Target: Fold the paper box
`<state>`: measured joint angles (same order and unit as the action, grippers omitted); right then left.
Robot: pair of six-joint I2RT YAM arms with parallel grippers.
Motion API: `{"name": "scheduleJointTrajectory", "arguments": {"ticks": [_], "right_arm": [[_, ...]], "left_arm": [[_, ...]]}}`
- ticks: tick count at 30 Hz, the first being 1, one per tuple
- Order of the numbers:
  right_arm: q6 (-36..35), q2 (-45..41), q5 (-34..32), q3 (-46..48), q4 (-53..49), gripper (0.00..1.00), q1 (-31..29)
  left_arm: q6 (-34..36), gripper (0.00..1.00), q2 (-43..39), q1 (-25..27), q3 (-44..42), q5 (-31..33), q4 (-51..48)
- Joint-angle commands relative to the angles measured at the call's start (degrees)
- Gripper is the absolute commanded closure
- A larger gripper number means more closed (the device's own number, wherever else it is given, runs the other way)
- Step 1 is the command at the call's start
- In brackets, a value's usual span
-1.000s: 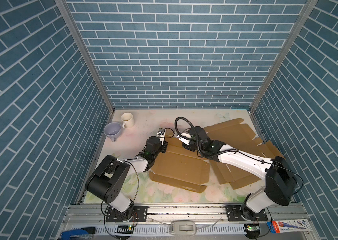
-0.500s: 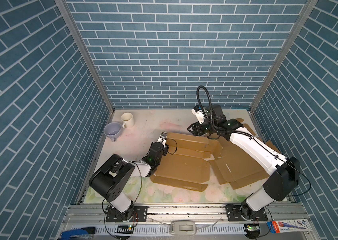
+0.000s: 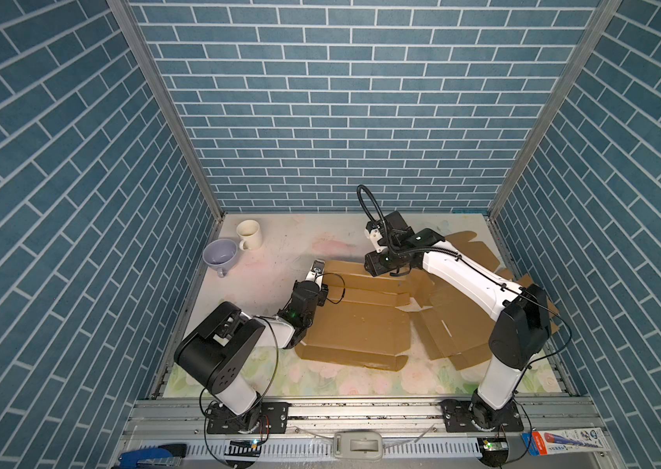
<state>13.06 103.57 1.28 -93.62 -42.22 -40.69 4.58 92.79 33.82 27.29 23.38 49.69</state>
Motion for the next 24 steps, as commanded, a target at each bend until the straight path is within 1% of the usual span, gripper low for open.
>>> {"name": "scheduleJointTrajectory", "arguments": {"ticks": [1, 3, 6, 8, 10, 12, 16, 19, 24], "right_arm": [[-1.2, 2.0, -5.9, -2.1, -5.3, 0.46, -0.7], [-0.9, 0.6, -3.5, -3.5, -5.3, 0.46, -0.6], [0.6, -3.1, 0.8, -4.3, -5.3, 0.42, 0.5], [3.4, -6.8, 5.4, -2.6, -5.0, 0.39, 3.0], [6.1, -9.8, 7.9, -0.5, -5.7, 0.37, 5.5], [8.9, -11.9, 8.6, 0.7, -8.4, 0.35, 7.4], [14.1, -13.5, 8.3, 2.7, -13.2, 0.32, 8.4], [16.9, -13.8, 10.8, 5.4, -11.3, 0.29, 9.3], [19.3, -11.7, 12.5, 6.8, -9.4, 0.29, 9.8]], "left_arm": [[0.6, 1.00, 1.1, 0.5, -1.2, 3.7, 0.5], [0.5, 1.00, 1.2, 0.8, -1.6, 4.5, 1.3], [0.1, 1.00, 0.9, 1.0, -1.8, 6.2, 1.2], [-0.3, 1.00, 0.6, 1.1, -2.1, 7.2, 1.0], [-0.9, 1.00, 0.3, 1.5, -2.2, 8.4, 0.5], [-0.9, 1.00, 0.4, 2.1, -2.8, 9.7, 1.2], [-0.8, 1.00, 0.4, 2.7, -3.6, 10.8, 2.3], [-0.7, 1.00, 0.1, 2.9, -3.8, 11.0, 2.5], [-0.6, 1.00, 0.3, 2.9, -3.5, 10.9, 2.1]]}}
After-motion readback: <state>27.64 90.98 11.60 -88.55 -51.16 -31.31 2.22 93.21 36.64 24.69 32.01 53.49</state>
